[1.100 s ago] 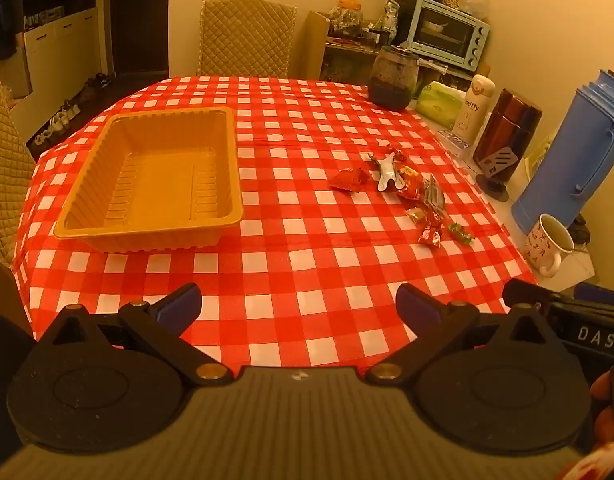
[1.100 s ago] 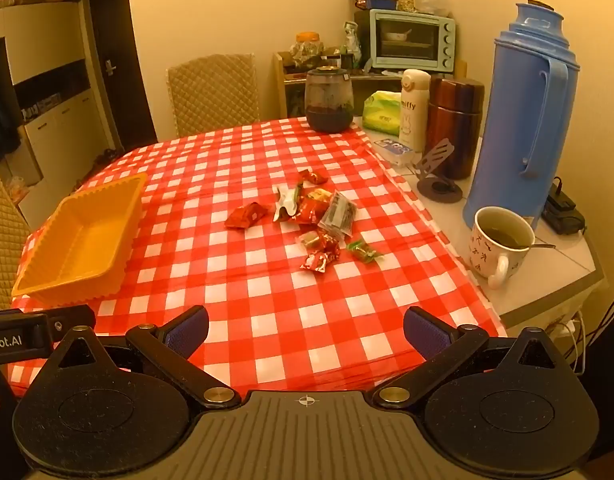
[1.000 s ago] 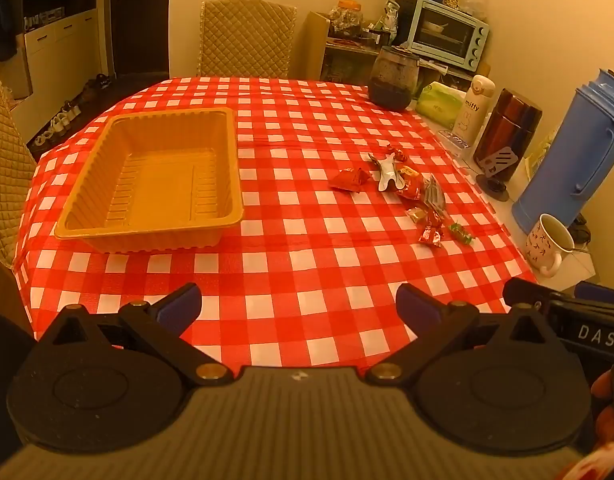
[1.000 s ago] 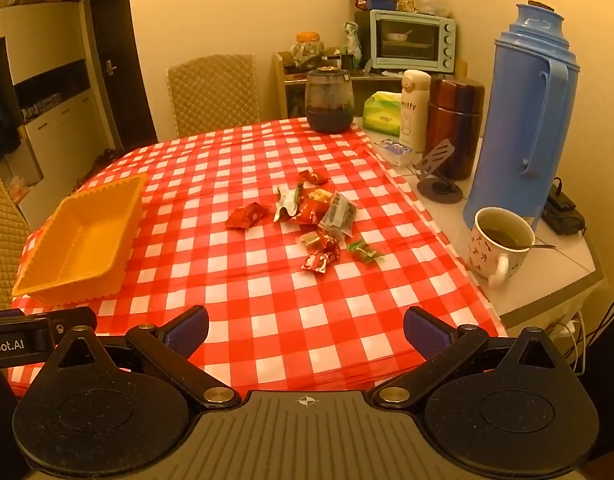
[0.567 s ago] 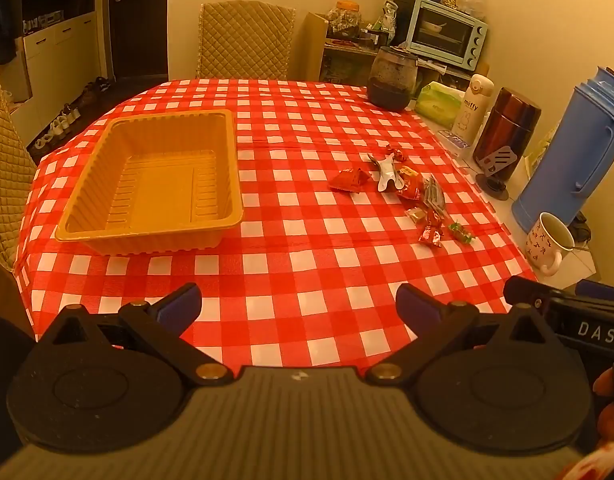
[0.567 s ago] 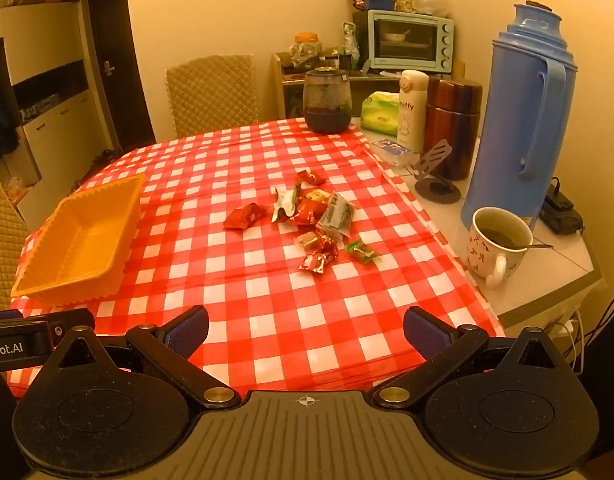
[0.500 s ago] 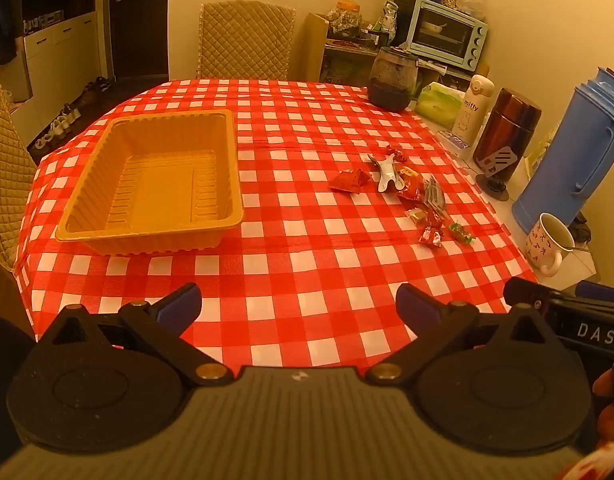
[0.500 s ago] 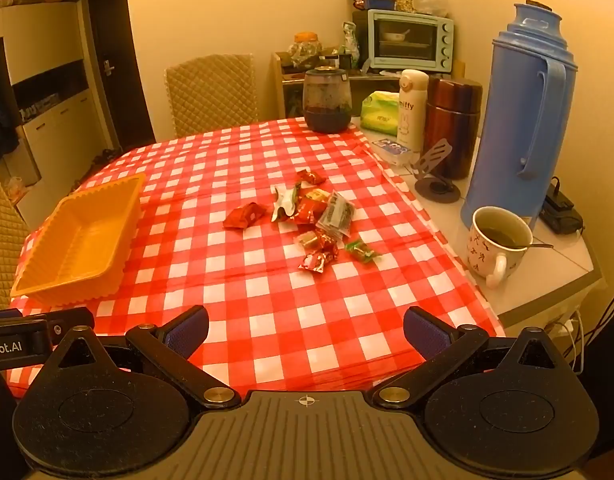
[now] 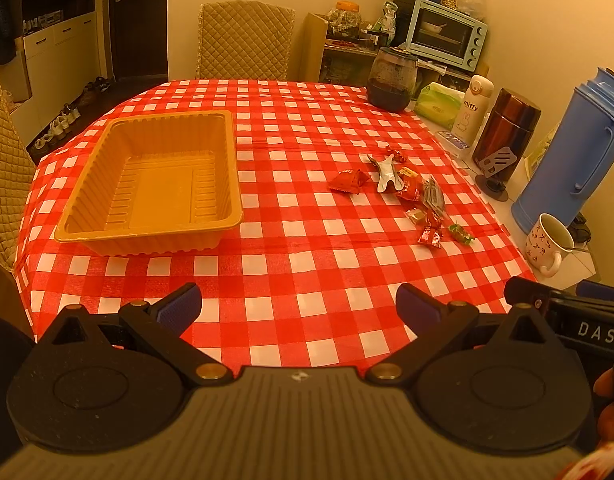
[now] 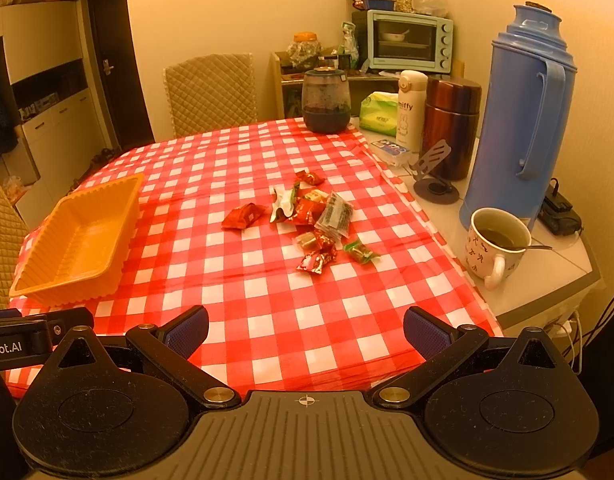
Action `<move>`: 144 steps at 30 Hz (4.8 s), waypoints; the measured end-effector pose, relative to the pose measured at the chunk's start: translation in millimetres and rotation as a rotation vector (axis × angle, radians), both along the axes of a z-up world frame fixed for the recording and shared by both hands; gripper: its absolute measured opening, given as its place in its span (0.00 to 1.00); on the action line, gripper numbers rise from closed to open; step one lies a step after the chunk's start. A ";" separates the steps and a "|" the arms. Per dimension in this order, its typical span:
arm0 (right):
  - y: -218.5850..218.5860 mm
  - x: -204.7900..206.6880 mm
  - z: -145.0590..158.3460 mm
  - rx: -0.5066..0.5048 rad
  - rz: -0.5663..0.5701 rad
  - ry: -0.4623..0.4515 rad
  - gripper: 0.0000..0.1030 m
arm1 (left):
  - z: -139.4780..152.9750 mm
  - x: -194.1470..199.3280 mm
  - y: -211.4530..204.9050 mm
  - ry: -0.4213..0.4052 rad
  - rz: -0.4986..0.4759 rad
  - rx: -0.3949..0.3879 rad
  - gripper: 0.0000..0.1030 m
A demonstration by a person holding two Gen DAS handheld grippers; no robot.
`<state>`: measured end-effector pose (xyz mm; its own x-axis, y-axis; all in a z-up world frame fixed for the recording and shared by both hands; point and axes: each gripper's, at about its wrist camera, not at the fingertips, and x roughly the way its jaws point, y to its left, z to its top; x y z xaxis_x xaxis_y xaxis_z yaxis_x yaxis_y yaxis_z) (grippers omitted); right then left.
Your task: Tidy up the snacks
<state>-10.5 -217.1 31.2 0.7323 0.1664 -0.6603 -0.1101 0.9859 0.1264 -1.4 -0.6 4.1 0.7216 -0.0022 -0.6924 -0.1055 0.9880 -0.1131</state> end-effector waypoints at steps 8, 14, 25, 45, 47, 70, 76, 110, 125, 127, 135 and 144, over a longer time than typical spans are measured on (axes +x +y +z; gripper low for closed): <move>-1.4 0.5 0.9 0.000 0.000 -0.001 1.00 | 0.3 0.0 -0.2 0.001 0.001 -0.001 1.00; -1.4 0.6 1.2 -0.001 0.000 -0.001 1.00 | 0.5 0.1 -0.6 -0.001 0.001 0.000 1.00; -2.4 0.9 1.9 -0.002 0.000 0.000 1.00 | 0.9 0.0 -1.0 0.000 0.002 -0.001 1.00; -3.2 0.5 2.8 0.000 -0.004 0.000 1.00 | 1.0 -0.2 -0.5 -0.001 0.001 -0.003 1.00; -3.4 0.6 2.8 -0.001 -0.004 -0.001 1.00 | 1.3 -0.1 -0.9 -0.001 0.001 -0.003 1.00; -13.4 0.9 8.2 0.006 -0.028 -0.035 1.00 | 5.4 7.0 -5.8 -0.015 -0.010 -0.004 0.99; -31.4 16.7 18.3 -0.019 -0.049 -0.082 0.99 | 3.4 27.3 -4.9 -0.017 -0.036 -0.034 0.99; -99.0 186.0 -124.8 -0.018 0.216 0.043 0.55 | -123.6 223.8 -122.3 0.051 -0.583 -0.068 0.36; -62.2 202.9 -135.9 -0.102 0.338 0.046 0.20 | -119.1 217.0 -94.5 0.063 -0.577 -0.034 0.23; -61.0 199.9 -133.4 -0.095 0.330 0.051 0.20 | -115.2 213.5 -87.6 0.060 -0.562 -0.041 0.23; -57.1 175.0 -88.9 -0.078 0.265 0.019 0.19 | -76.7 188.2 -60.1 -0.014 -0.473 -0.055 0.23; 0.3 154.0 -10.8 -0.011 0.301 -0.046 0.19 | -15.3 146.7 -2.7 -0.090 -0.332 -0.035 0.23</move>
